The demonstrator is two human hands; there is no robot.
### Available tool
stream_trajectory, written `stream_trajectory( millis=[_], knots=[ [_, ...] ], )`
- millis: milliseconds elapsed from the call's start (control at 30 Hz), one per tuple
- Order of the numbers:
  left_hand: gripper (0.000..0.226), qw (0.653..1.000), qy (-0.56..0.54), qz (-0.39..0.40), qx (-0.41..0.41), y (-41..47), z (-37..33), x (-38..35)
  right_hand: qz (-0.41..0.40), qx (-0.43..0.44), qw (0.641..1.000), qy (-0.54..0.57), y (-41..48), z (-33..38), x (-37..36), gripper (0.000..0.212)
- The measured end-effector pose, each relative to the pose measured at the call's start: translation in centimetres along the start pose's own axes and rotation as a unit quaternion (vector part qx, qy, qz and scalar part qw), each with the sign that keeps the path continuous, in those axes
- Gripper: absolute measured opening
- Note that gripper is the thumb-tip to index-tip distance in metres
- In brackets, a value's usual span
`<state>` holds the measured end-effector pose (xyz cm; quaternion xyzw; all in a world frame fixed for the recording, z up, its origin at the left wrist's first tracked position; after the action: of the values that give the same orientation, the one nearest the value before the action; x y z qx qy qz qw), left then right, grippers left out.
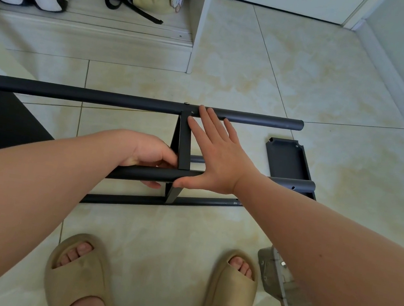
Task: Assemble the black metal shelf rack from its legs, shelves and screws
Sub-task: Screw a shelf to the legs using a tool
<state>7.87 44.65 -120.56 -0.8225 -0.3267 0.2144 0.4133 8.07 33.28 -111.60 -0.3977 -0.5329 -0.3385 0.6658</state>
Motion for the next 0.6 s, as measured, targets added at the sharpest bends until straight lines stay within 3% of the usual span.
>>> stream_trajectory(
  millis=[333, 600],
  knots=[
    [0.014, 0.998, -0.024, 0.024, -0.045, -0.34, -0.91, -0.45, -0.002, 0.0, 1.0, 0.004, -0.05, 0.07, 0.09, 0.131],
    [0.016, 1.0, -0.011, -0.011, -0.001, -0.2, -0.18, -0.03, 0.001, -0.003, 1.0, 0.001, -0.07, 0.05, 0.2, 0.13]
  ],
)
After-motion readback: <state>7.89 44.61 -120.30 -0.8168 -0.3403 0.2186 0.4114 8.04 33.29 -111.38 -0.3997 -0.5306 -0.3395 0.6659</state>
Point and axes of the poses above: each hand's wrist, its own y-axis towards the middle knuckle, its own x-axis out of the back of the hand, z = x × y, the point moved 9 cm from there along y, towards the middle knuckle
